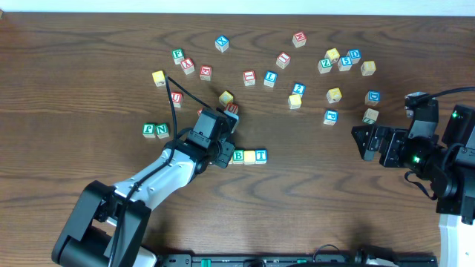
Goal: Spell out ROBOT
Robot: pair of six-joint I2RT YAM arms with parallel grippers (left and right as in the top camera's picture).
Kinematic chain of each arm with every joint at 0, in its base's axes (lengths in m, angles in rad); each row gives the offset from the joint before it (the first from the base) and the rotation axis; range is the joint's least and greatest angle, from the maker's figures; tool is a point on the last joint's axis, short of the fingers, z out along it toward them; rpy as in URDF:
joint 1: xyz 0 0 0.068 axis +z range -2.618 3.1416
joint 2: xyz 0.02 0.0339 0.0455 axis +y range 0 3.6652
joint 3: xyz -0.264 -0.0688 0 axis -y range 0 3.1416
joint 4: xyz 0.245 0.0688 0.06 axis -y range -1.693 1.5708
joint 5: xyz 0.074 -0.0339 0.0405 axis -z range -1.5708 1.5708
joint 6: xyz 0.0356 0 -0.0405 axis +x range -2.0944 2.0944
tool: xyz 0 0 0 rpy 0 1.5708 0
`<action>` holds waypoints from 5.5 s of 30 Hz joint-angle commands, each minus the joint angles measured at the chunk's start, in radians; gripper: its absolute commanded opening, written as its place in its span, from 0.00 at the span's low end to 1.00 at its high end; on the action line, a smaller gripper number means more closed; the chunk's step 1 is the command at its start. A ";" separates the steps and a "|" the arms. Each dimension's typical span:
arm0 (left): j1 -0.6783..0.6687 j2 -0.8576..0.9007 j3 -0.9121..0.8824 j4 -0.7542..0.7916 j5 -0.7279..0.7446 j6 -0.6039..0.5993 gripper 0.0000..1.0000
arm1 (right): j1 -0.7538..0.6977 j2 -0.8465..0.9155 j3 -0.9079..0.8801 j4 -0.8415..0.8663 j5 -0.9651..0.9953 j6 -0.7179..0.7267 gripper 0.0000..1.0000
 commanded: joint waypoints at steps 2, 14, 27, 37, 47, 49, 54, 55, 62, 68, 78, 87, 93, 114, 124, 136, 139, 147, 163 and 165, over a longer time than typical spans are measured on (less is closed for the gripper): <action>-0.002 0.005 0.026 -0.006 -0.010 -0.011 0.07 | -0.006 -0.004 0.006 0.000 0.001 -0.018 0.99; -0.002 0.006 0.026 -0.013 -0.010 -0.011 0.07 | -0.006 -0.004 0.006 0.000 0.001 -0.018 0.99; -0.002 0.009 0.026 -0.014 -0.009 -0.011 0.08 | -0.006 -0.004 0.006 0.000 0.001 -0.018 0.99; -0.002 0.009 0.026 -0.027 -0.009 -0.012 0.07 | -0.006 -0.004 0.006 0.000 0.001 -0.018 0.99; -0.002 0.009 0.026 0.026 -0.010 0.002 0.07 | -0.006 -0.004 0.006 0.000 0.001 -0.018 0.99; -0.002 0.009 0.026 0.045 -0.009 0.003 0.07 | -0.006 -0.004 0.006 0.000 0.001 -0.018 0.99; -0.003 0.009 0.040 0.076 0.038 0.004 0.08 | -0.006 -0.004 0.006 0.000 0.001 -0.018 0.99; -0.003 0.009 0.042 0.082 0.082 0.004 0.07 | -0.006 -0.004 0.006 0.000 0.001 -0.018 0.99; -0.071 0.009 0.043 0.087 0.068 0.004 0.07 | -0.006 -0.004 0.006 0.000 0.001 -0.018 0.99; -0.110 0.016 0.043 0.080 -0.080 0.003 0.07 | -0.006 -0.004 0.006 0.000 0.001 -0.018 0.99; -0.110 0.032 0.046 0.080 -0.108 0.003 0.07 | -0.006 -0.004 0.006 0.000 0.001 -0.018 0.99; -0.110 0.034 0.046 0.045 -0.107 0.003 0.07 | -0.006 -0.004 0.006 0.000 0.001 -0.018 0.99; -0.110 0.034 0.046 0.032 -0.107 0.003 0.07 | -0.006 -0.004 0.006 0.000 0.001 -0.018 0.99; -0.114 0.034 0.046 0.013 -0.107 0.003 0.07 | -0.006 -0.004 0.006 0.000 0.001 -0.018 0.99; -0.114 0.034 0.046 0.027 -0.107 0.003 0.07 | -0.006 -0.004 0.006 0.000 0.001 -0.018 0.99; -0.114 0.034 0.046 0.027 -0.107 0.004 0.07 | -0.006 -0.004 0.006 0.000 0.001 -0.018 0.99; -0.114 0.034 0.046 0.026 -0.107 0.004 0.07 | -0.006 -0.004 0.006 0.000 0.001 -0.018 0.99; -0.114 0.034 0.046 0.015 -0.107 0.004 0.07 | -0.006 -0.004 0.006 0.000 0.001 -0.018 0.99; -0.114 0.034 0.046 0.016 -0.107 0.004 0.07 | -0.006 -0.004 0.006 0.000 0.001 -0.018 0.99; -0.113 0.034 0.046 0.025 -0.108 0.004 0.07 | -0.006 -0.004 0.006 0.000 0.001 -0.018 0.99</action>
